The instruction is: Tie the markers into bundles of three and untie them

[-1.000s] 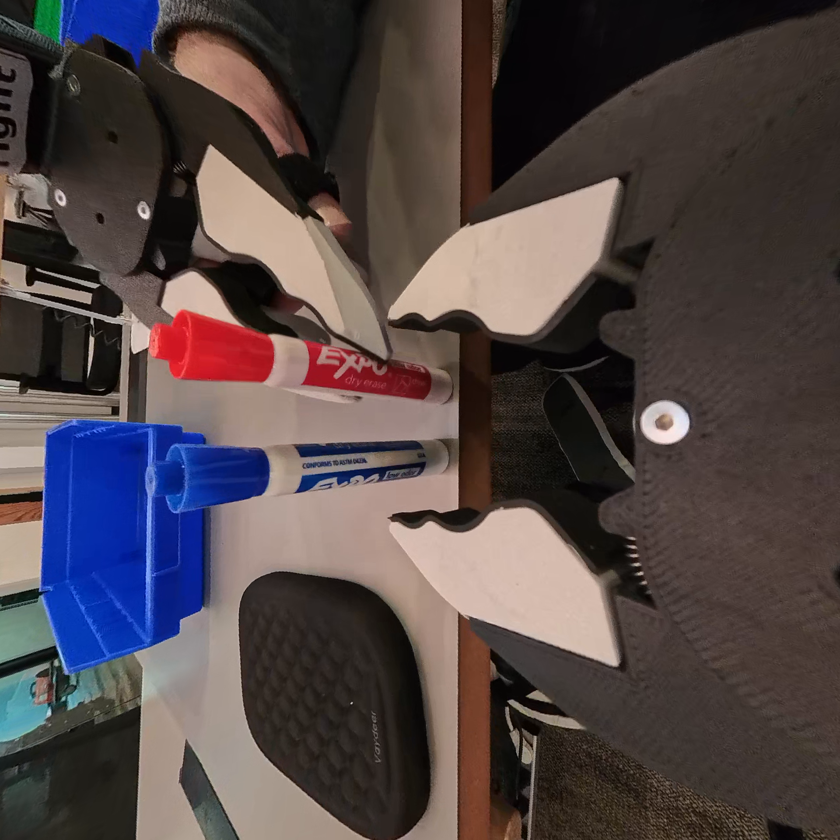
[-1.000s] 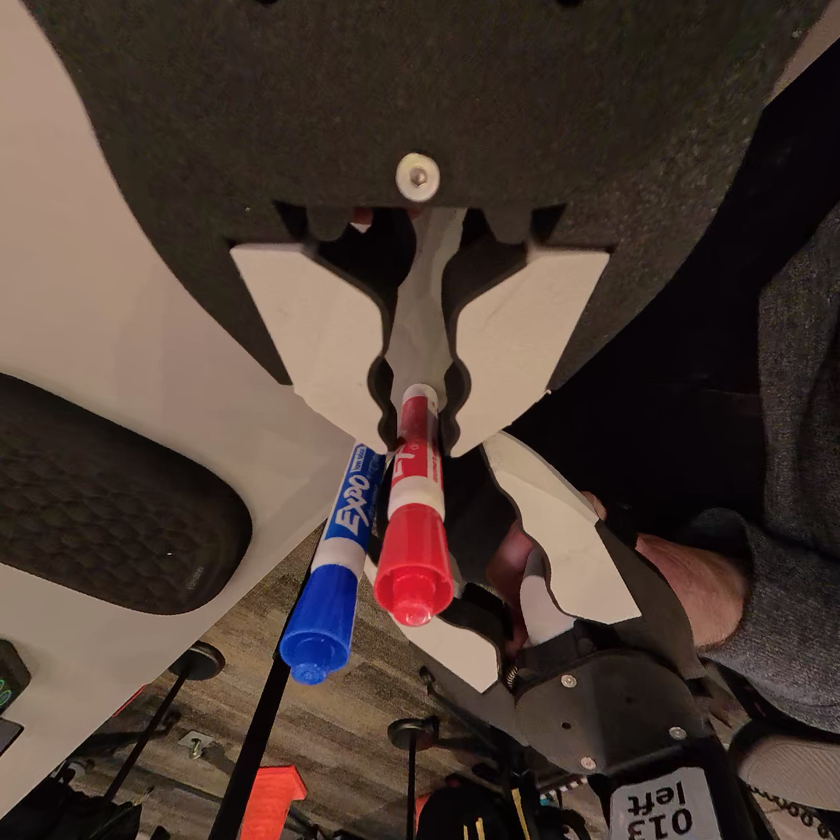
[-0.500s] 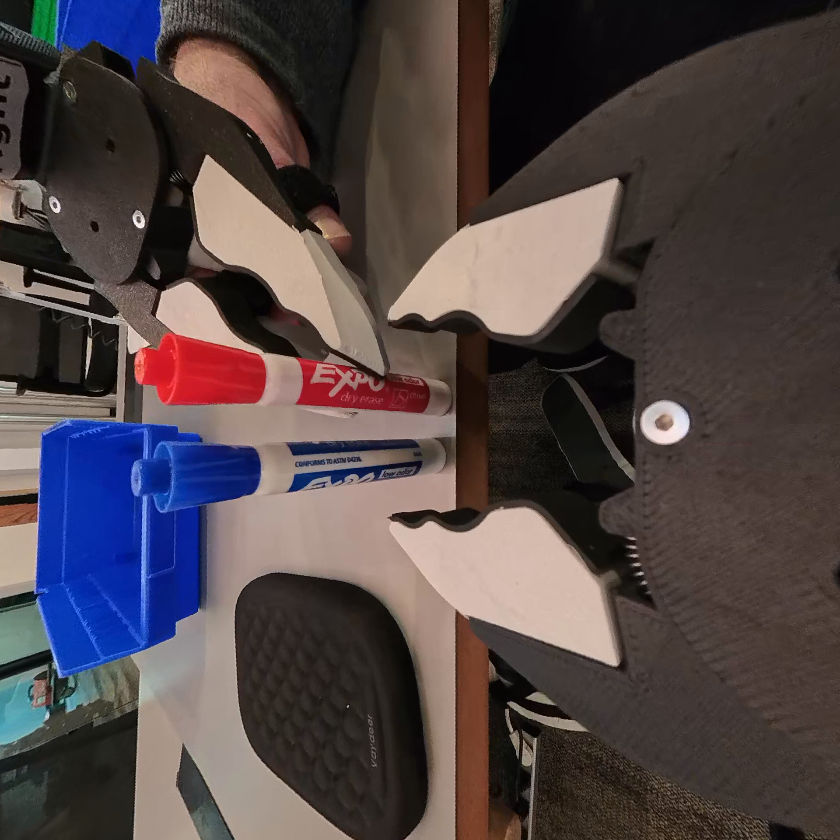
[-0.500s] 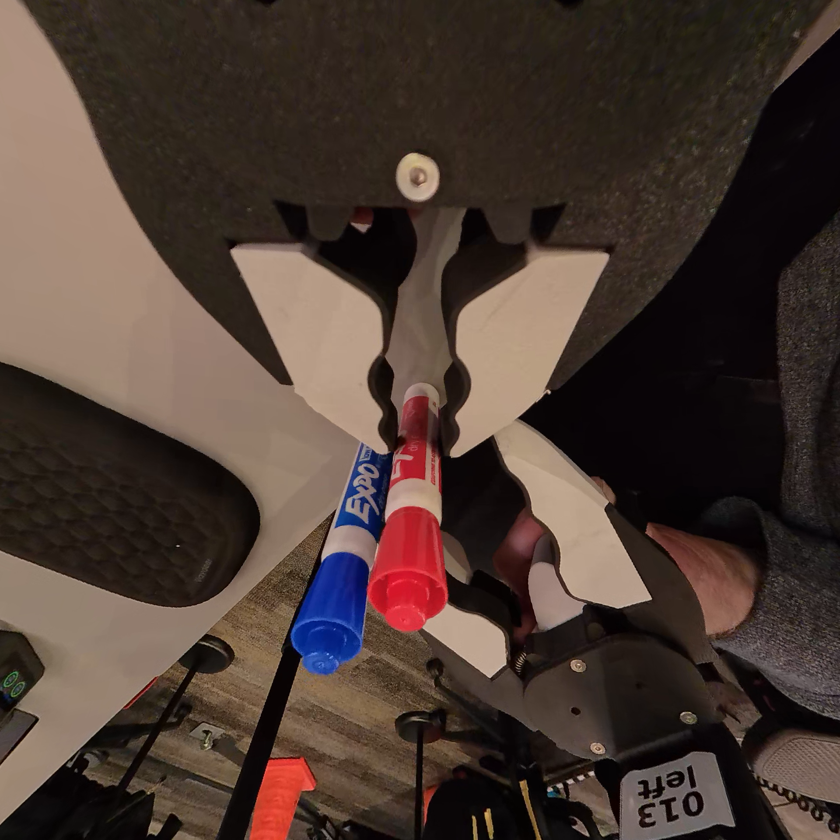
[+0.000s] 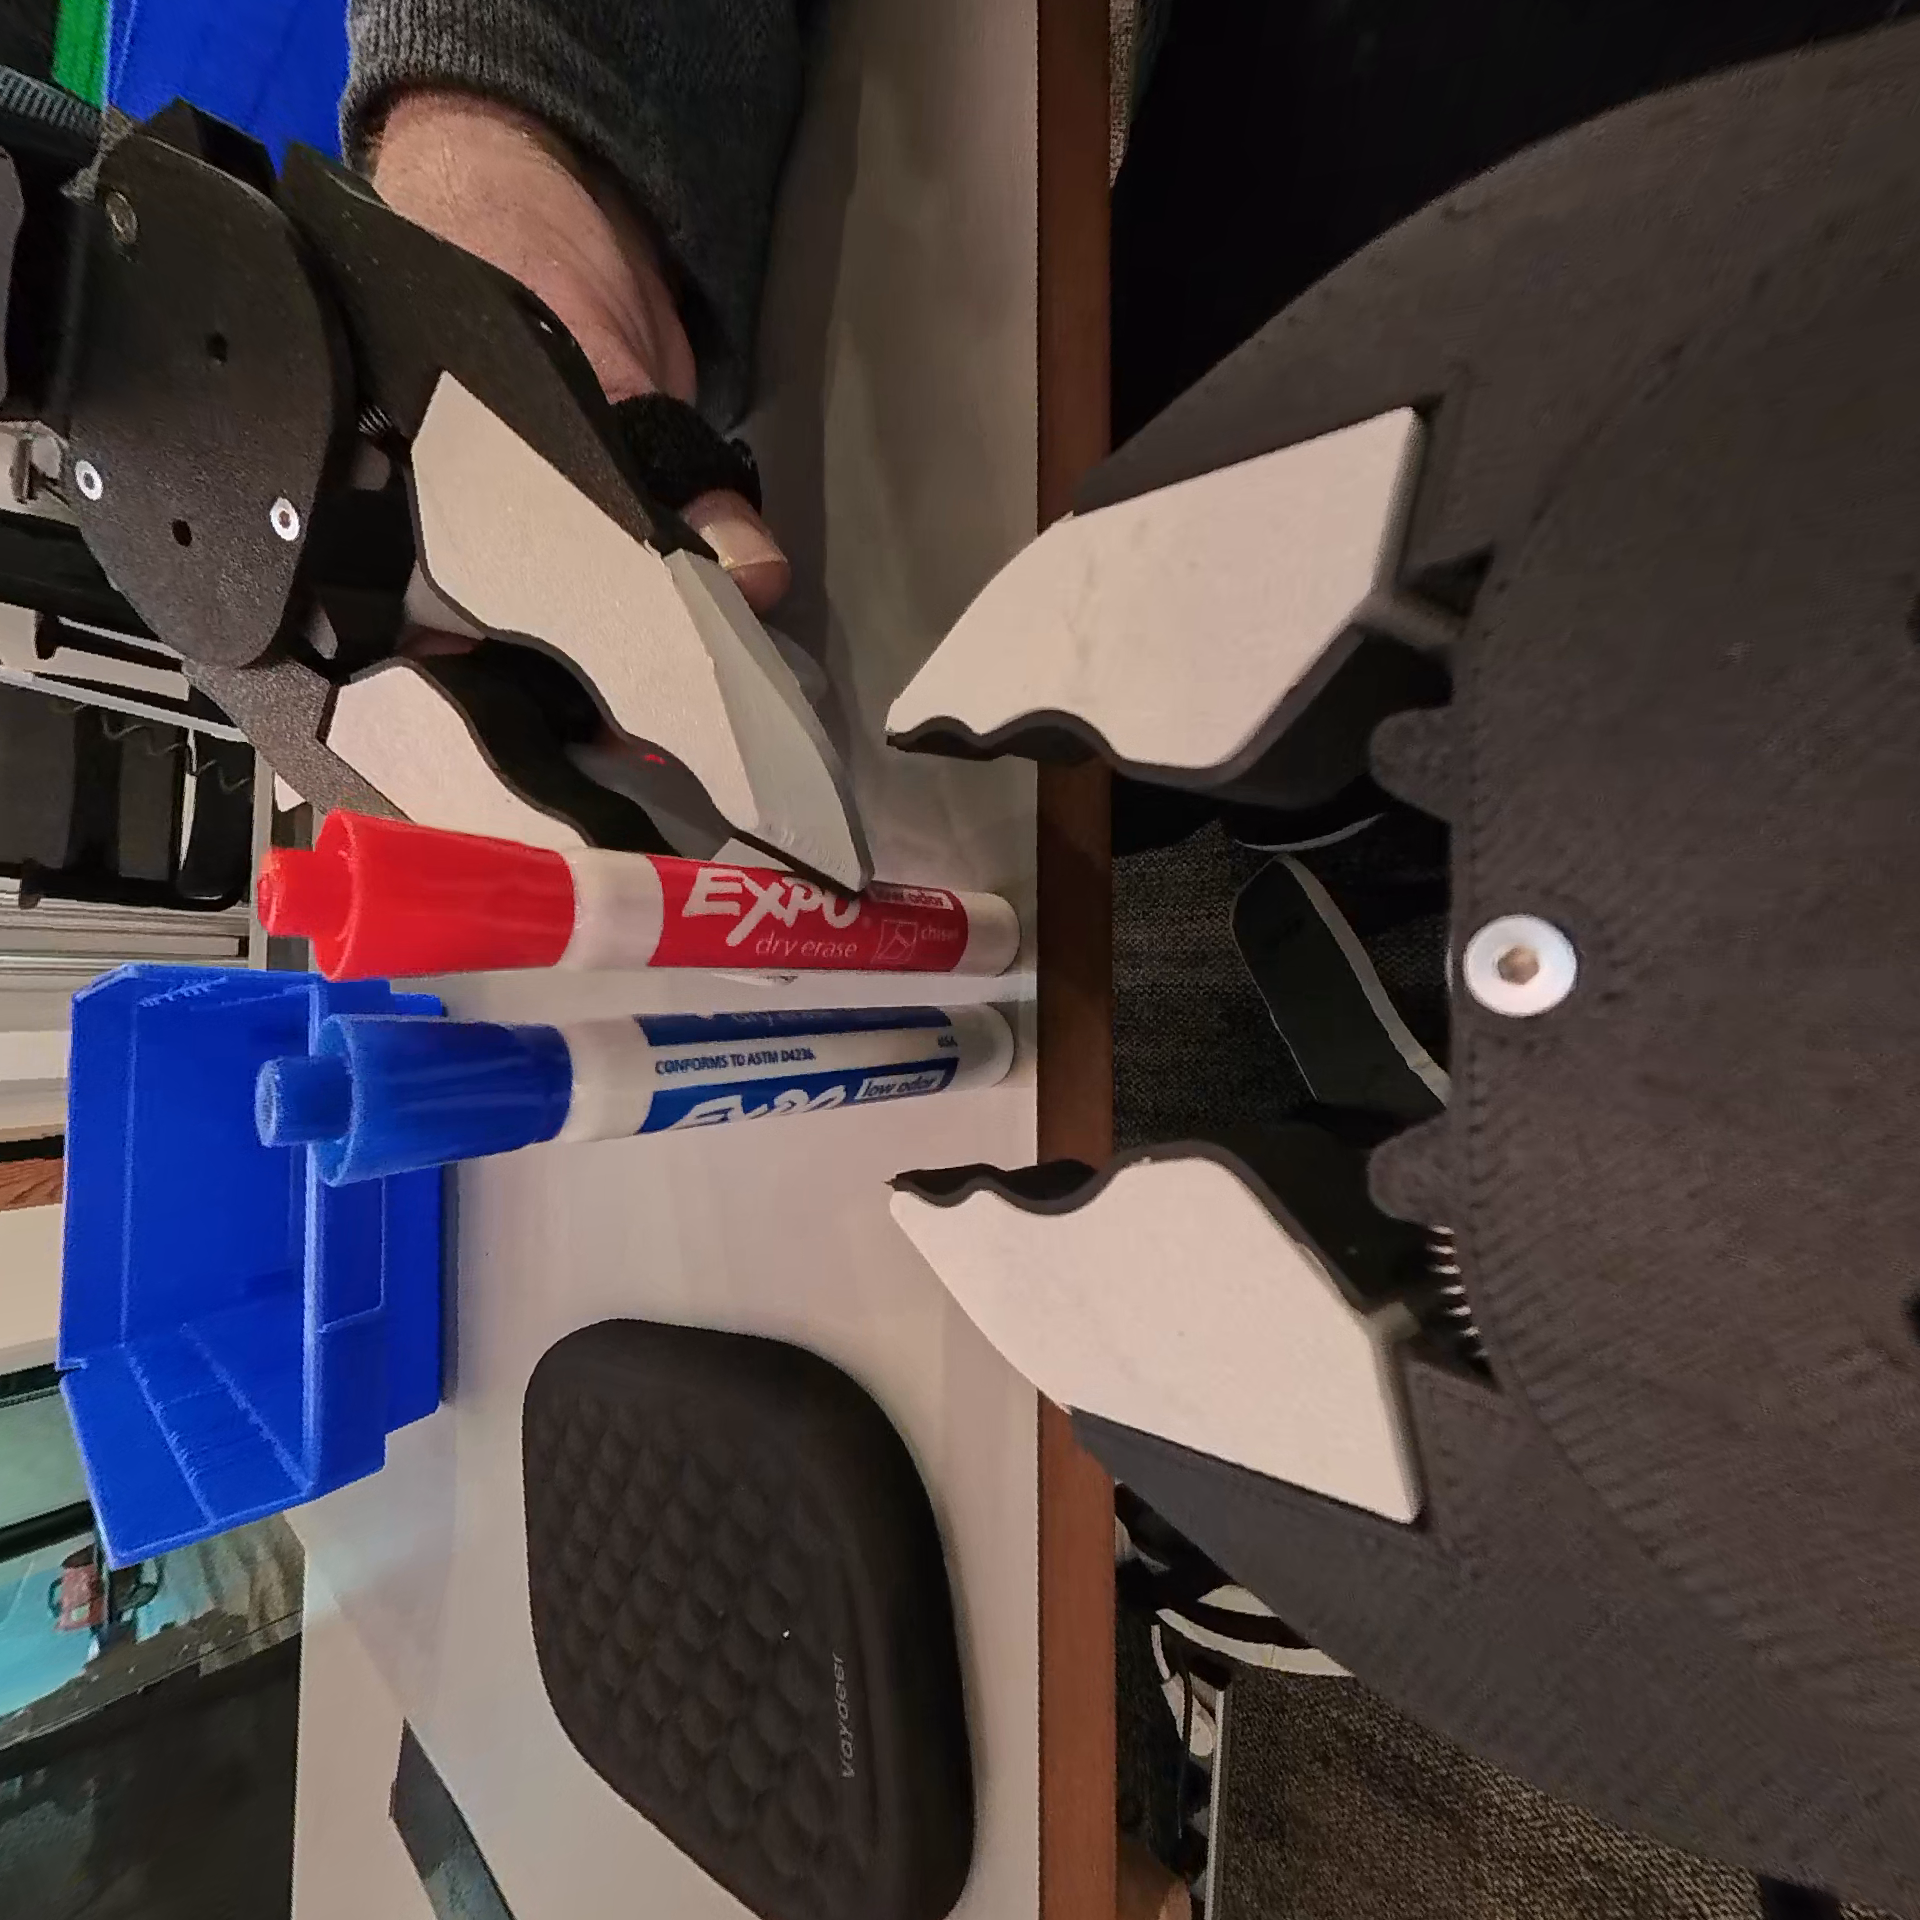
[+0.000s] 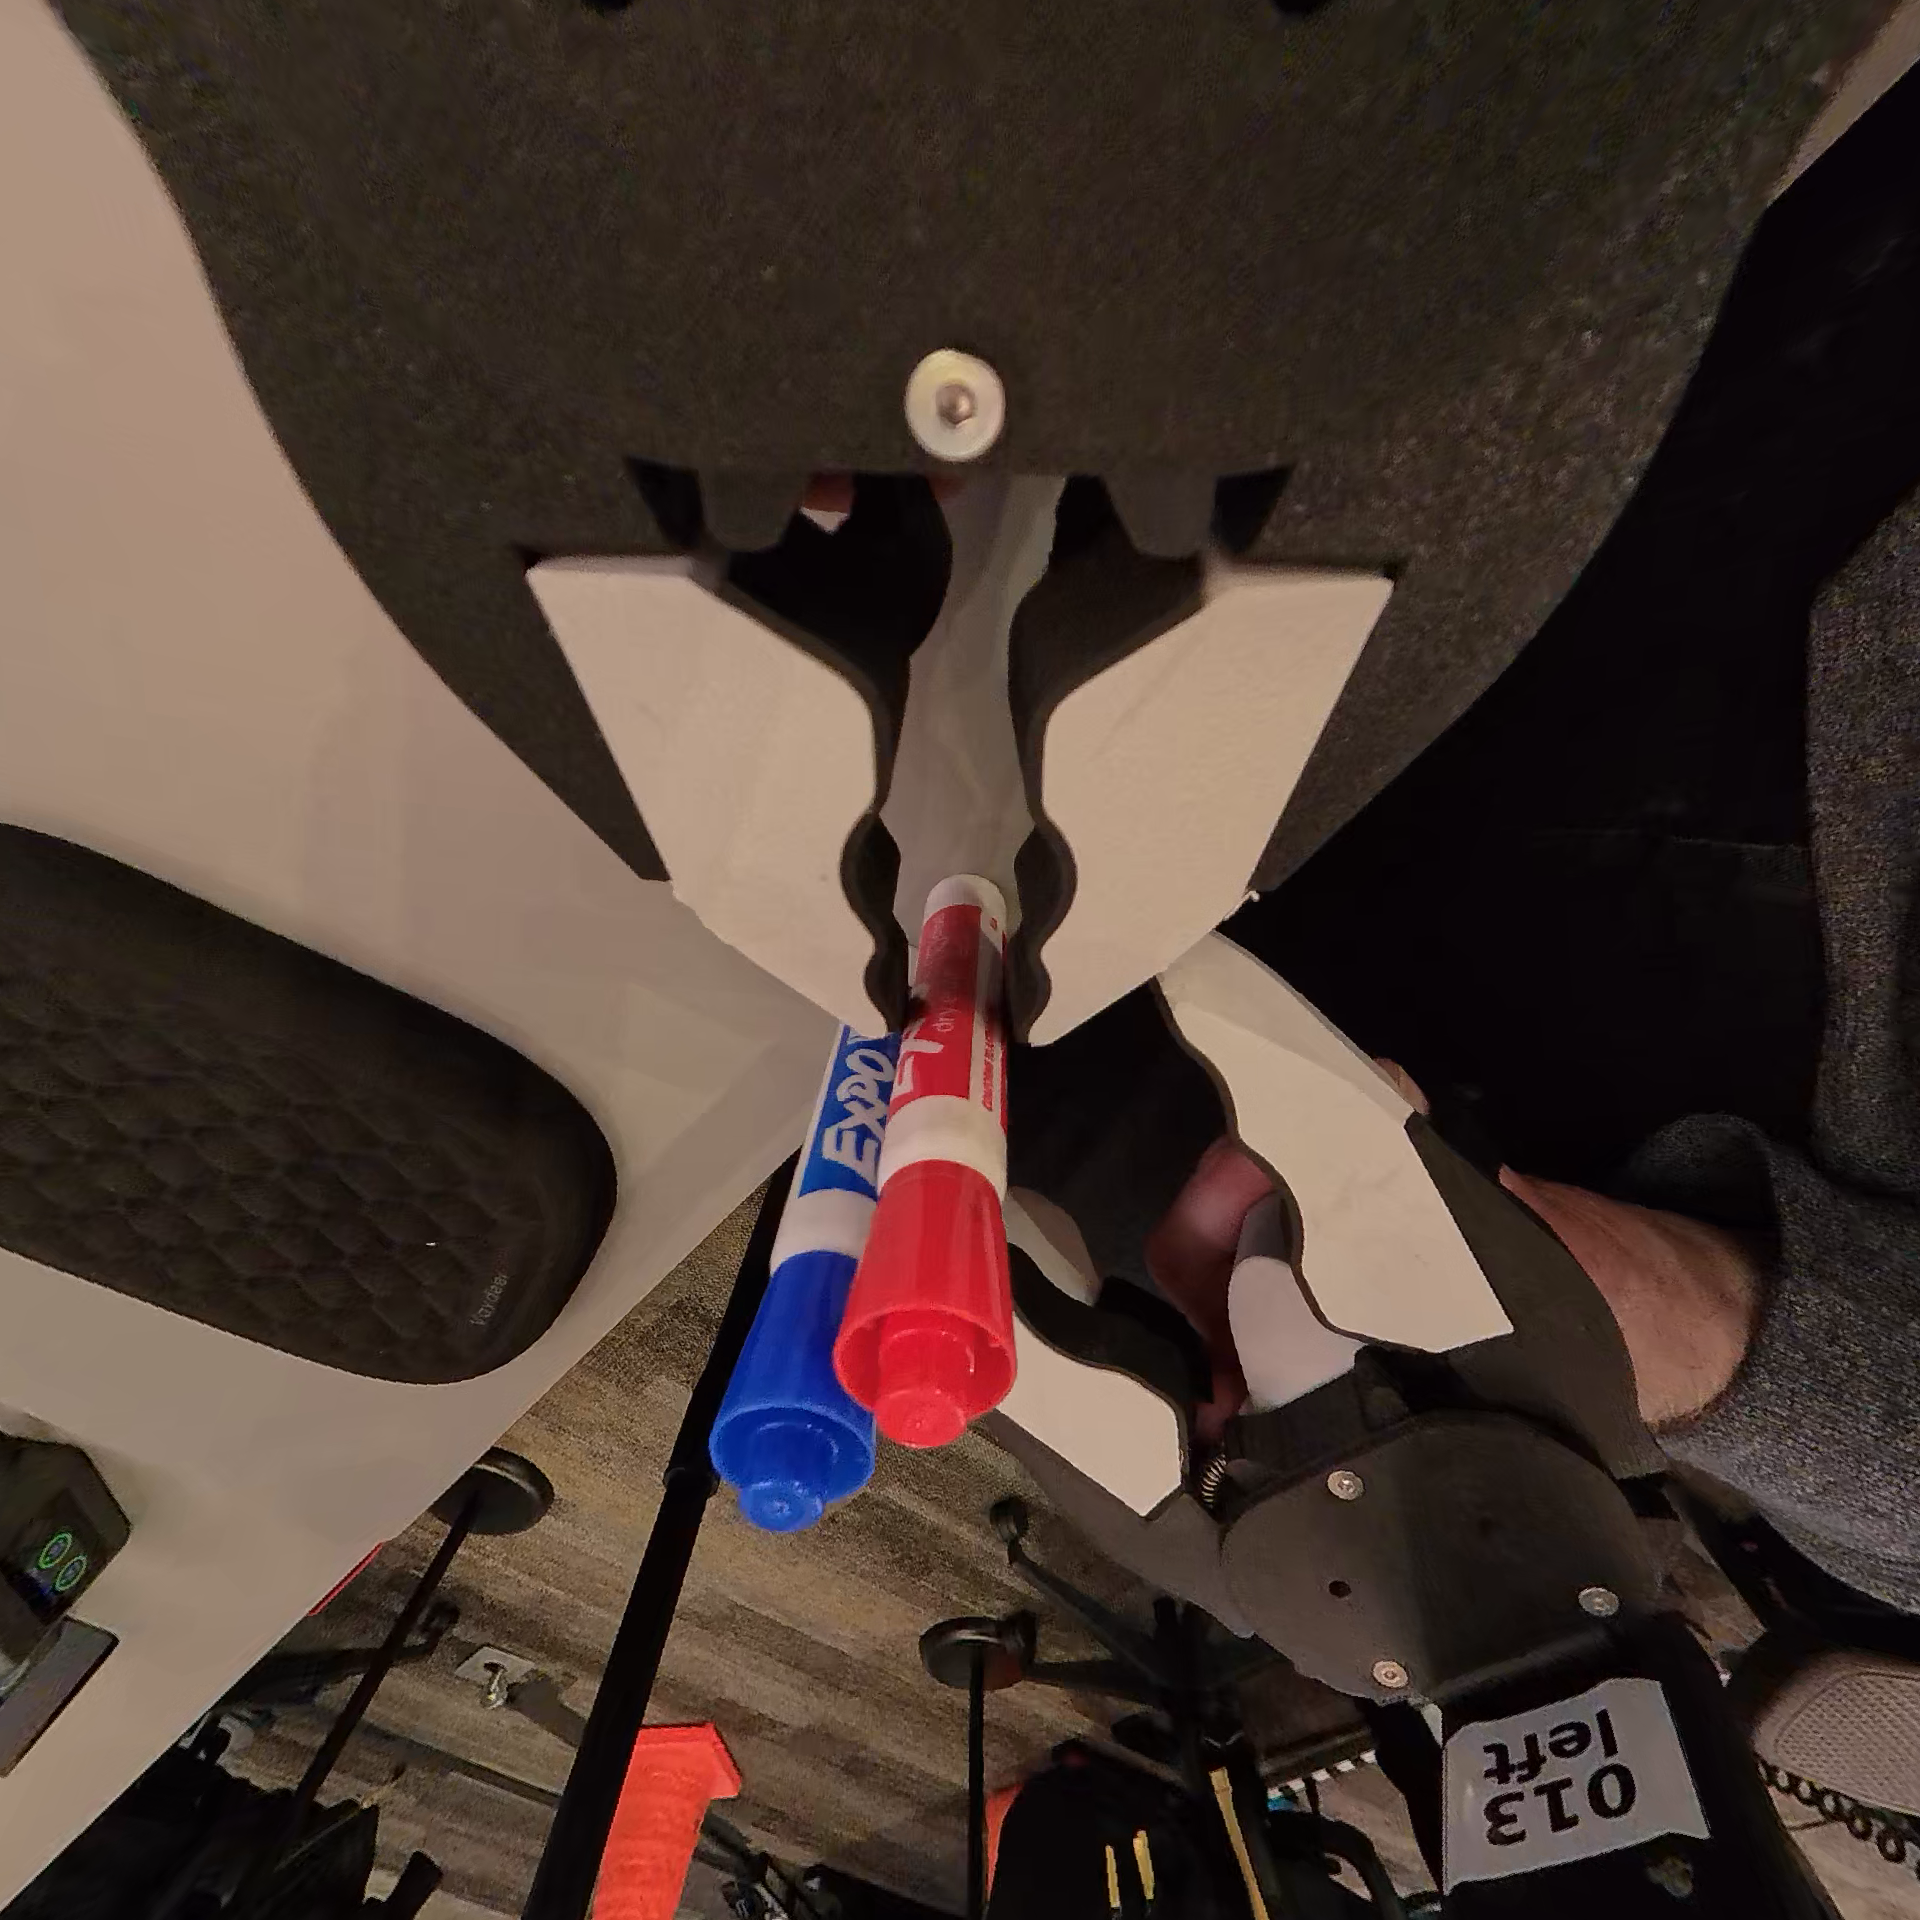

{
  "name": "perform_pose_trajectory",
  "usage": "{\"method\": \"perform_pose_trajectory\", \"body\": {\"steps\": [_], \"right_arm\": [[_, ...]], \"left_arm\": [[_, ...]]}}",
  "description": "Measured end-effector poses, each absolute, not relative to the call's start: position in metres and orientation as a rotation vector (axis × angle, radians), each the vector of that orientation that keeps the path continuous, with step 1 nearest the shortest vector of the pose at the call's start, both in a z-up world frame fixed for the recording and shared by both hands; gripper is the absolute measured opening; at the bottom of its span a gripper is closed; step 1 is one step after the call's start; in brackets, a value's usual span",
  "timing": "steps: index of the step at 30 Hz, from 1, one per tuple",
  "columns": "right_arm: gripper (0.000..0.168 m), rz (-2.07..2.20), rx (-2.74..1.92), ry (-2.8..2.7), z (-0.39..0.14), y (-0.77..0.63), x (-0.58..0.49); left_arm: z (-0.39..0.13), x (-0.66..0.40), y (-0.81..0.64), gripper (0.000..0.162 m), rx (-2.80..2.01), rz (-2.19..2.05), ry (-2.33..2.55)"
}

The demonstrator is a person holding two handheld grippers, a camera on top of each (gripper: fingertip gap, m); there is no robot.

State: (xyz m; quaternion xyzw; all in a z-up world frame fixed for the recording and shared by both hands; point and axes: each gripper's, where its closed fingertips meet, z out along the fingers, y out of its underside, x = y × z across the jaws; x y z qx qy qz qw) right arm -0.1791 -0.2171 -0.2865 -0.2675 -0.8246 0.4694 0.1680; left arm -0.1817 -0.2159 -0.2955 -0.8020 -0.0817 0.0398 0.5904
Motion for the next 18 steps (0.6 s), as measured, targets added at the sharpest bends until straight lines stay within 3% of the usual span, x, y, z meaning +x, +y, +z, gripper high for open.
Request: {"method": "perform_pose_trajectory", "body": {"steps": [18], "right_arm": [[0.018,1.337,-0.756,-2.343,-0.288,-0.218,-0.1808]], "left_arm": [[-0.2983,-0.1806,-0.2147,0.074,-1.869,0.087,-0.187]]}}
